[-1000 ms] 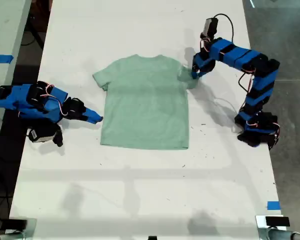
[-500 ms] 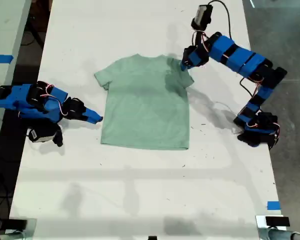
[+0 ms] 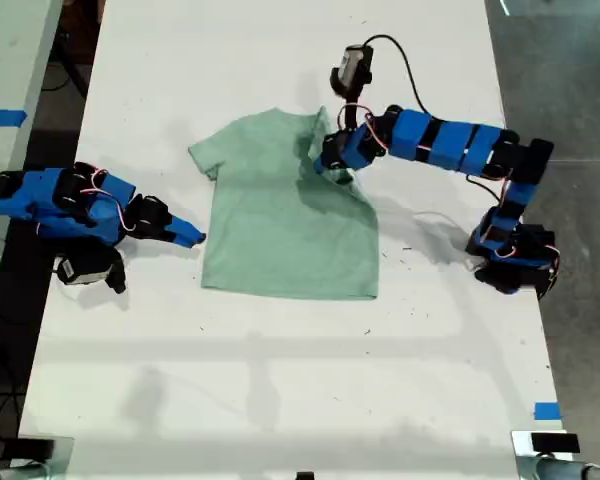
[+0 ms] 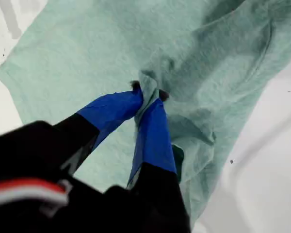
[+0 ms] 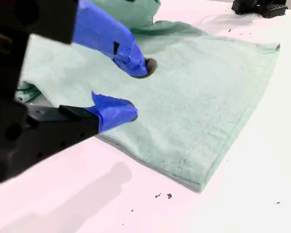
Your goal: Fold t shirt
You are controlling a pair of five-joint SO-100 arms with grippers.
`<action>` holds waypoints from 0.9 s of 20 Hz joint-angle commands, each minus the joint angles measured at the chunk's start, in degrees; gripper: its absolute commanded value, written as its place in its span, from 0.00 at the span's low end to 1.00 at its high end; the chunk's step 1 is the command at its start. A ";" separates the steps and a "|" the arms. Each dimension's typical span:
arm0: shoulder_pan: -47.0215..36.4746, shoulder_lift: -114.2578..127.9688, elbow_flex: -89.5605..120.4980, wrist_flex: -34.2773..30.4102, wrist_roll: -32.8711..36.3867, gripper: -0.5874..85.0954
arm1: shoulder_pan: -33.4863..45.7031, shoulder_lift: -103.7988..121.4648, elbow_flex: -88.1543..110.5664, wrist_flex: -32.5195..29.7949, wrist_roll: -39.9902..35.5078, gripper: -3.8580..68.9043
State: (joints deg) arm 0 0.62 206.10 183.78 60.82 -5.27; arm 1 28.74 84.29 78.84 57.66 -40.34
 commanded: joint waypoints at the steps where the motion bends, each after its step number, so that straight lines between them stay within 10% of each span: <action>1: 0.53 0.35 0.53 0.18 -1.05 0.14 | -2.81 -3.96 -7.56 -2.11 0.44 0.11; 9: 0.53 0.35 0.53 0.18 -1.05 0.14 | -2.72 4.57 -12.83 11.87 -0.88 0.23; 15: 0.53 0.35 0.53 0.18 -1.05 0.14 | 1.76 35.16 -5.54 30.23 1.23 0.08; 18: 0.53 0.35 0.53 0.18 -1.05 0.14 | -2.20 57.39 16.00 27.42 5.19 0.08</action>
State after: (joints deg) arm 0 0.62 206.10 183.78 60.82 -5.27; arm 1 29.00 126.12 83.85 86.92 -37.44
